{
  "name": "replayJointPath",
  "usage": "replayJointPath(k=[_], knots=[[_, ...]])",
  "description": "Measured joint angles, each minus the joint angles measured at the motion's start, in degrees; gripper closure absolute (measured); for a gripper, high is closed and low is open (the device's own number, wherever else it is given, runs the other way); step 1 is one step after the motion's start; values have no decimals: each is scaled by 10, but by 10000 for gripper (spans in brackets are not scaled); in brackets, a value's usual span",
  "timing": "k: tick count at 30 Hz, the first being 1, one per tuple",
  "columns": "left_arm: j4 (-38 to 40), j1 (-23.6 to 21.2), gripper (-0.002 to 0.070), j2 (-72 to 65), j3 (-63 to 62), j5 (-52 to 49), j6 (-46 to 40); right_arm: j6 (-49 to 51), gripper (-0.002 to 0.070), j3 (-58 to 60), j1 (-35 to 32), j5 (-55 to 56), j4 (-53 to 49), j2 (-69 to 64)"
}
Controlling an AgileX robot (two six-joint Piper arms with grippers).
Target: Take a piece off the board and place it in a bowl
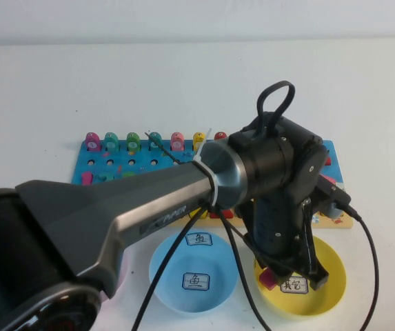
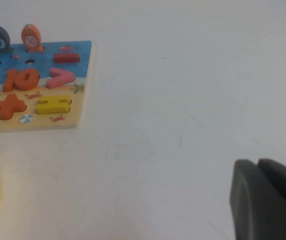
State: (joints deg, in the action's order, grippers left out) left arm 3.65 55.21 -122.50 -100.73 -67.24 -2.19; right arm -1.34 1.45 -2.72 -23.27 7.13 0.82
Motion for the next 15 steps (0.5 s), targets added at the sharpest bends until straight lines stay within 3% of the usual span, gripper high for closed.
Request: replayJointPath(k=[7,12,15], knots=[[-2,-8,333,-2,-1,18,0,0,694,0,0,0,0,0],[-2,-10,318,4,-1,20,0,0,694,0,0,0,0,0],[-2,-10,352,35,-1,20,0,0,694,0,0,0,0,0]])
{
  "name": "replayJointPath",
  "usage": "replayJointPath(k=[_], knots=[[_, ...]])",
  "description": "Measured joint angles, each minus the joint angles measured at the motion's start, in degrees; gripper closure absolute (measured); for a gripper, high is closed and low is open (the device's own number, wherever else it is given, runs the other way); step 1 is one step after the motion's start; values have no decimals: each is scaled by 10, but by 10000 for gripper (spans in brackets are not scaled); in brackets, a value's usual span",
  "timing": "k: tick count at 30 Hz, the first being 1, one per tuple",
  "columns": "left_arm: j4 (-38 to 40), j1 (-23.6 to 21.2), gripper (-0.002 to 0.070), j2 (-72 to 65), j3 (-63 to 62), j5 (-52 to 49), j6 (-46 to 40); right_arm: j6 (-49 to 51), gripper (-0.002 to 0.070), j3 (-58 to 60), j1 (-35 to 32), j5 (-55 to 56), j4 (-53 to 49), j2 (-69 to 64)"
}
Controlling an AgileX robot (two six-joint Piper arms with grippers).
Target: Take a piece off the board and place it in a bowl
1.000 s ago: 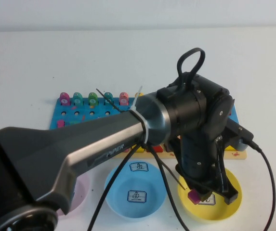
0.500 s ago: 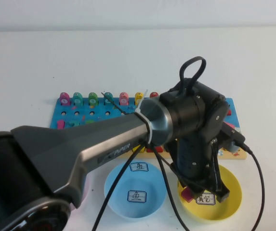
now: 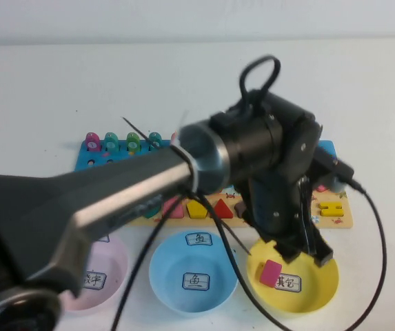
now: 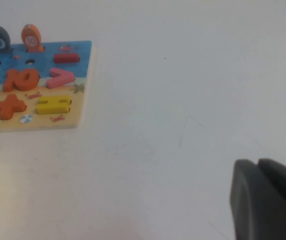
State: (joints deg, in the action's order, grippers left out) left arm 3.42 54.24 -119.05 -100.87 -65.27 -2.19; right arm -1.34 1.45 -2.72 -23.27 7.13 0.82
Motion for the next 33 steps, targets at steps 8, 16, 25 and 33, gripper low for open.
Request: replayJointPath(k=[8,16,25,33], knots=[[-2,-38,650,163,67,48,-1,0,694,0,0,0,0,0],[-6,-130,676,377,283,166,-1,0,694,0,0,0,0,0],[-5,-150,677,665,566,377,0,0,694,0,0,0,0,0],[-11,-150,677,856,702,417,0,0,694,0,0,0,0,0]])
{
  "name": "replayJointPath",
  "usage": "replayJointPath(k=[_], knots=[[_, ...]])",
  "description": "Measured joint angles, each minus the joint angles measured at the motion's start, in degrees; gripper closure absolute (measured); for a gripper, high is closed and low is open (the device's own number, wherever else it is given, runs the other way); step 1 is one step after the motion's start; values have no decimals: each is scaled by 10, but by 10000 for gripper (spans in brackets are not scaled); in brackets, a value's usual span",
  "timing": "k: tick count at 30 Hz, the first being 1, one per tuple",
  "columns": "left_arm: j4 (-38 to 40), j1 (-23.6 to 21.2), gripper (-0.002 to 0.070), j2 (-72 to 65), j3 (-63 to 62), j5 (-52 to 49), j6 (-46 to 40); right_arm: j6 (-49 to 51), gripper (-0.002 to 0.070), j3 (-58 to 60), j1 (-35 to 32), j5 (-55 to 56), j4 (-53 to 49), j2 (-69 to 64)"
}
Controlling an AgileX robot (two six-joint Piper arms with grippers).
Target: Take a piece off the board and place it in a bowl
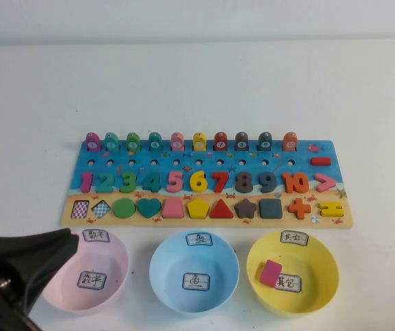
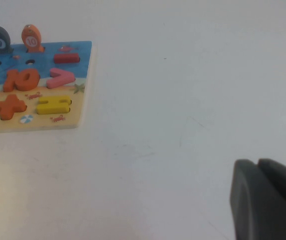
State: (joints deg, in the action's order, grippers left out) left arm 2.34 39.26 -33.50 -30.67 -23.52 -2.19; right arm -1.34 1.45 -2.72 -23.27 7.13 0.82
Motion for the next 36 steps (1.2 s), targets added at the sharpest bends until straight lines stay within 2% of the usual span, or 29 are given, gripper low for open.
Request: replayJointPath(k=[6,8,12,15,18,23,26,29,36], knots=[[-23,0,678,78,43,-2,0,0,694,0,0,0,0,0],[-39,0,678,91,70,30,0,0,694,0,0,0,0,0],[-64,-8,678,125,160,159,-1,0,694,0,0,0,0,0],[-57,-52,678,170,228,241,-1,0,694,0,0,0,0,0],[-42,-135,678,227,275,291,-1,0,694,0,0,0,0,0],[-38,-270,678,300,308,316,-1,0,694,0,0,0,0,0],[-38,-326,678,333,319,314,6,0,694,0,0,0,0,0],[-38,-353,678,341,320,285,19,0,694,0,0,0,0,0],[-47,-357,678,341,320,131,22,0,694,0,0,0,0,0]])
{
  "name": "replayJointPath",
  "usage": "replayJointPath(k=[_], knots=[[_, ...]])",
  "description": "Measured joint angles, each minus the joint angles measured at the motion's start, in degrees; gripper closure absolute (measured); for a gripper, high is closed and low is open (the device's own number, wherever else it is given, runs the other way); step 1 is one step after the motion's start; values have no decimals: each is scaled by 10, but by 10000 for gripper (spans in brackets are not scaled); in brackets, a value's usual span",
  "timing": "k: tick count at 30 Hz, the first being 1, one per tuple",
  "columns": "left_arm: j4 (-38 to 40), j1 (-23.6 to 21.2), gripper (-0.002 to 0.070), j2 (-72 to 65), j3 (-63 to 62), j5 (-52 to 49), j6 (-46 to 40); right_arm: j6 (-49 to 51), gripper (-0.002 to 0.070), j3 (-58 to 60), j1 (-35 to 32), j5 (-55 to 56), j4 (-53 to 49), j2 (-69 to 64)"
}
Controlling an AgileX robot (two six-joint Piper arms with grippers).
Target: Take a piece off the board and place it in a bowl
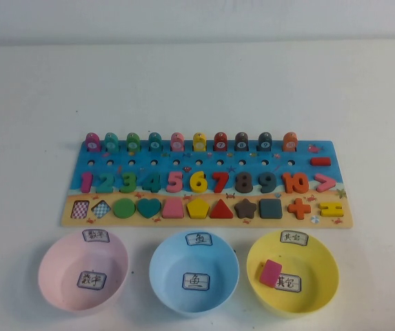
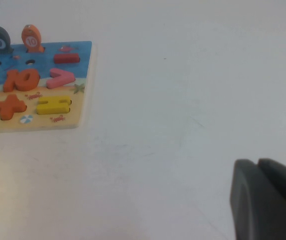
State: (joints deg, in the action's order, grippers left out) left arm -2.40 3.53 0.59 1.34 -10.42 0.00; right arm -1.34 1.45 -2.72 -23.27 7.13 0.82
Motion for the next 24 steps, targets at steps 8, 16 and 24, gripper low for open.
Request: replayJointPath(k=[8,16,24], knots=[[-12,0,678,0,2,-105,0,0,694,0,0,0,0,0],[-15,0,679,0,2,-105,0,0,694,0,0,0,0,0],[-16,0,679,0,2,-105,0,0,694,0,0,0,0,0]])
